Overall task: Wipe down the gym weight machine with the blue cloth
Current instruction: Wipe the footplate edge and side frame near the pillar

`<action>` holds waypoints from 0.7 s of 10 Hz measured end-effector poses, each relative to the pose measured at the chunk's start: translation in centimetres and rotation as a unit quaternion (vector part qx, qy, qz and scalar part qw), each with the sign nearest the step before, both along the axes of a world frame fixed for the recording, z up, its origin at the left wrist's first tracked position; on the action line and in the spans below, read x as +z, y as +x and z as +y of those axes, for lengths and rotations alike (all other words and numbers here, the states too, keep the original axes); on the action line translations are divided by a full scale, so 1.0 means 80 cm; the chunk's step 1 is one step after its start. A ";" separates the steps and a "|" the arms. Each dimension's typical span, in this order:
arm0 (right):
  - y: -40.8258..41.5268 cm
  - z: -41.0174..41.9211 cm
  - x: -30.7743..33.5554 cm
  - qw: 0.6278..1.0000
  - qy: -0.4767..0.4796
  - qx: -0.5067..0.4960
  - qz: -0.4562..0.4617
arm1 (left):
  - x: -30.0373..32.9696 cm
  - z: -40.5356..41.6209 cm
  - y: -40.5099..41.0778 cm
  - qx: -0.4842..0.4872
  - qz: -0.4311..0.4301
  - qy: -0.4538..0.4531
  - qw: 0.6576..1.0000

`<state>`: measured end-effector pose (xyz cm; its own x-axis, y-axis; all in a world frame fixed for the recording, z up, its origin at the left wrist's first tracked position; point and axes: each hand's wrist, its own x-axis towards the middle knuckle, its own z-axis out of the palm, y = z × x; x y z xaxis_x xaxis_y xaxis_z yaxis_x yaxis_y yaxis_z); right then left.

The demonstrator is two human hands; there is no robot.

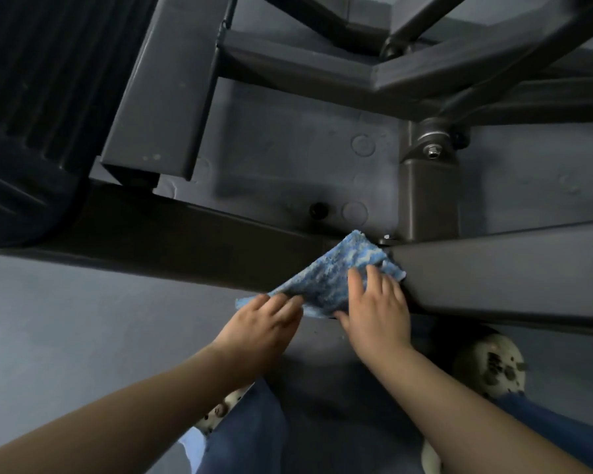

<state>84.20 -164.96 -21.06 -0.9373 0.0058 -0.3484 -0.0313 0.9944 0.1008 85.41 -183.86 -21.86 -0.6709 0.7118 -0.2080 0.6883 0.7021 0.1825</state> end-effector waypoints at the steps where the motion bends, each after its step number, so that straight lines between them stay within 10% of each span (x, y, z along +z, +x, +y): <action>1: -0.024 -0.009 0.010 1.000 0.006 0.002 -0.005 | 0.012 0.019 0.012 0.271 -0.303 0.116 0.906; 2: -0.043 -0.009 0.014 0.997 -0.037 0.015 -0.065 | 0.022 0.043 0.013 0.526 -0.624 0.385 0.431; 3: -0.052 0.003 0.021 0.987 -0.093 0.027 -0.126 | 0.022 0.058 0.008 0.565 -0.625 0.500 0.200; 7: -0.134 -0.007 0.010 0.972 -0.055 0.012 -0.227 | 0.011 0.084 -0.002 0.586 -0.584 0.553 0.098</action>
